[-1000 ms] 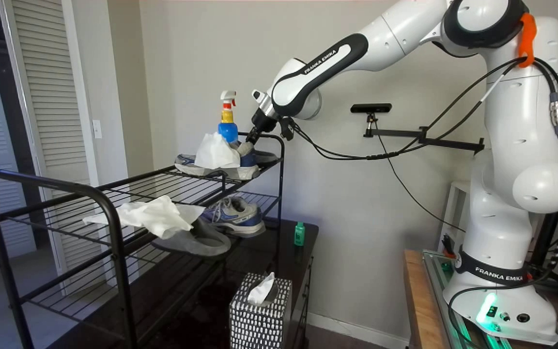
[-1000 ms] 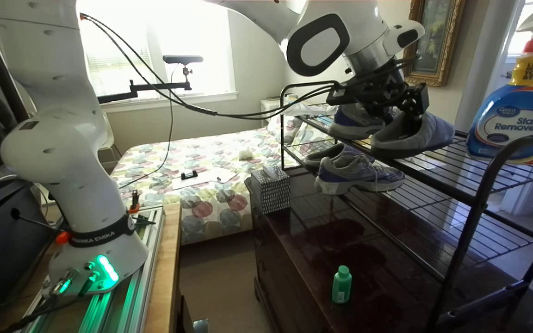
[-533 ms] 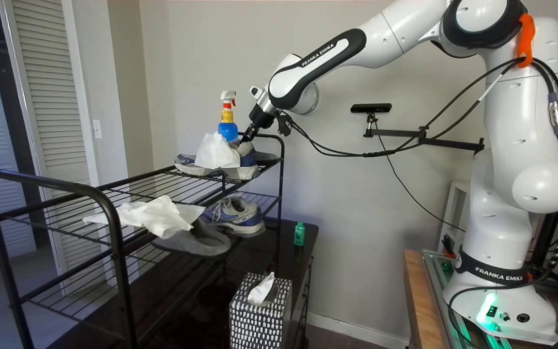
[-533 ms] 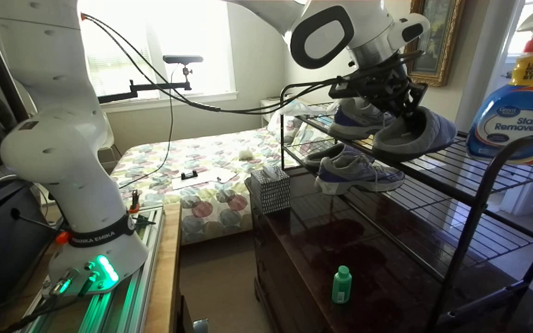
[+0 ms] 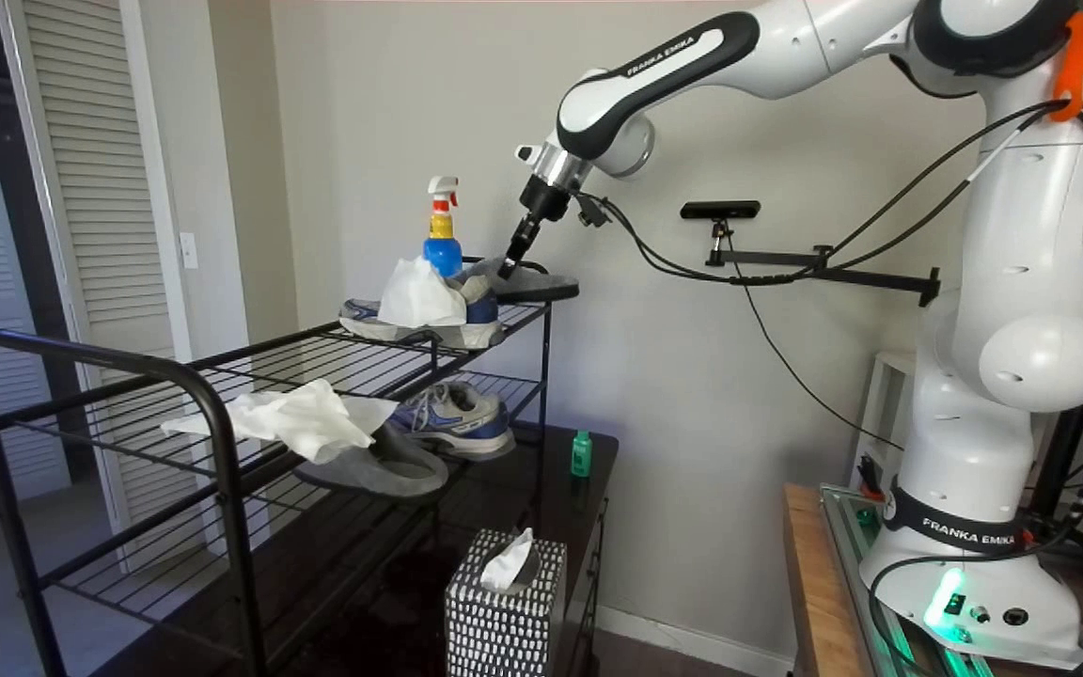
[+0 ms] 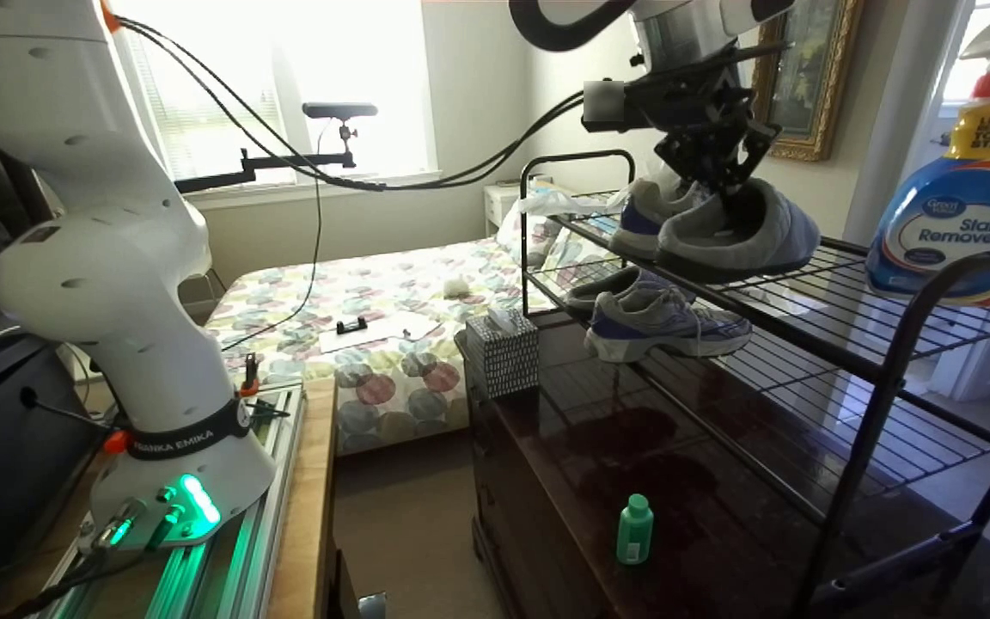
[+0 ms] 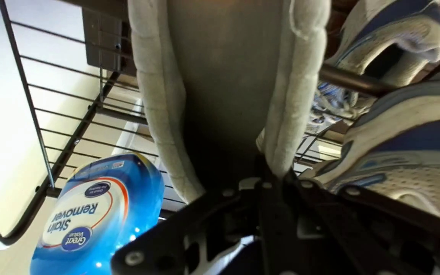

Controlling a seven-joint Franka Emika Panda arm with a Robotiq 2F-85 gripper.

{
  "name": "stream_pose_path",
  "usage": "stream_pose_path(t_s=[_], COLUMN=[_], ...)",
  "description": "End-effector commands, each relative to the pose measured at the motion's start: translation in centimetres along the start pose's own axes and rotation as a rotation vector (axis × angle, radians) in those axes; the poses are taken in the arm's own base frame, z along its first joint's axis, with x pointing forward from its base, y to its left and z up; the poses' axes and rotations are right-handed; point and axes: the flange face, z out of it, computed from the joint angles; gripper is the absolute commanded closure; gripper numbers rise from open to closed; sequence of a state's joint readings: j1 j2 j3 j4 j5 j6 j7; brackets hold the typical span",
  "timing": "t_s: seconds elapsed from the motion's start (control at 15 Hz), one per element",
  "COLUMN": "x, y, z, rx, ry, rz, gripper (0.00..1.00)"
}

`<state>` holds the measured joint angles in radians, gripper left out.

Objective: Move the right house sleeper to the second shelf.

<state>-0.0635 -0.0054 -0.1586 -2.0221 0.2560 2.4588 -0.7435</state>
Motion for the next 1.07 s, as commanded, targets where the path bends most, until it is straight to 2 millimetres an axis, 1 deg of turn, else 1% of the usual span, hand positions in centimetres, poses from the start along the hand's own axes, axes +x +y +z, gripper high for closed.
stream_pose_path(t_s=[0.0, 0.2, 0.27, 0.4, 0.53, 0.73, 0.87, 1.0], x=[-4.1, -7.6, -8.7, -10.4, -12.0, -13.8, -14.8, -15.1], y=[-0.7, -0.9, -1.0, -1.5, -2.5, -4.5, -5.9, -6.8], z=[-5.9, -8.8, -9.3, -9.9, -10.0, -9.3, -8.6, -7.9], rx=[0.156, 0.239, 0.238, 0.222, 0.226, 0.263, 0.286, 0.311], ry=[-0.025, -0.112, -0.142, -0.174, -0.204, -0.263, -0.294, -0.292], rz=[-0.037, -0.022, -0.002, 0.031, 0.066, 0.101, 0.111, 0.110], gripper=[0.99, 0.99, 0.99, 0.99, 0.99, 0.99, 0.99, 0.99])
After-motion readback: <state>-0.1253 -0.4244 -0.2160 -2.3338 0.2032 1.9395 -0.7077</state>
